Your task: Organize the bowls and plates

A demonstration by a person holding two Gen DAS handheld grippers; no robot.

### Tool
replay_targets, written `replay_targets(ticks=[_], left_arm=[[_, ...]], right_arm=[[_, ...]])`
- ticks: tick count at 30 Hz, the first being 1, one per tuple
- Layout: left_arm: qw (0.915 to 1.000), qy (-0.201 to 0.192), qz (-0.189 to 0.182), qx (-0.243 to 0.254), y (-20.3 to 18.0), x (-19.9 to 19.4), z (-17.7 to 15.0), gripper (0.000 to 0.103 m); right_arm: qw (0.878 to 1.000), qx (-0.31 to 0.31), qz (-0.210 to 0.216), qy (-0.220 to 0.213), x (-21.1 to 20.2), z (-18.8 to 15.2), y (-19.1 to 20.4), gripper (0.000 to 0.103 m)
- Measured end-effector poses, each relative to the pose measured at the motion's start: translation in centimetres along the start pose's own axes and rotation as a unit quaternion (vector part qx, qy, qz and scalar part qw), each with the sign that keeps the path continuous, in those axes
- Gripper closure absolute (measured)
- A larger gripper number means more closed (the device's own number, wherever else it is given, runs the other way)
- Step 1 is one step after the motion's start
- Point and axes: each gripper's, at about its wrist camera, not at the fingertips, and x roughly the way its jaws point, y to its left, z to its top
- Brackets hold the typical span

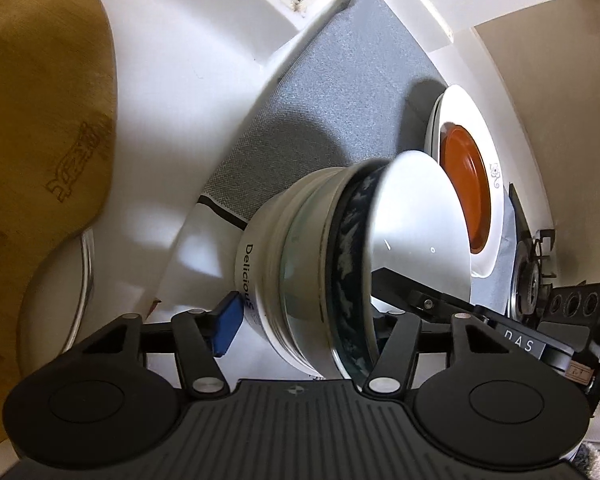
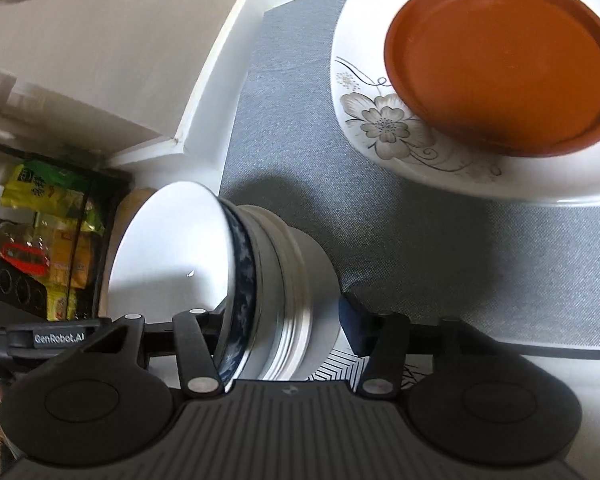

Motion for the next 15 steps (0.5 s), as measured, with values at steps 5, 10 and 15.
replay_targets(ticks=[5, 10, 15], left_arm=[[0.9986, -0.007, 0.028, 0.045, -1.5, -0.6, -0.2, 0.046], [0.9959, -0.013, 0.057, 0.069, -3.1, -0.7, -0.5, 0.047], [0.9931, -0.012, 0.072, 0.091, -3.9, -0.6, -0.6, 0.048]], right_arm=[[0.999, -0.041, -0.023, 0.0, -0.2, 0.0, 1.5, 0.054], [0.997, -0.057, -0.041, -0.005, -0.5, -0.1, 2.8, 0.058], [0.996, -0.073, -0.047, -0.012, -1.0, -0.4, 3.4, 0.06]])
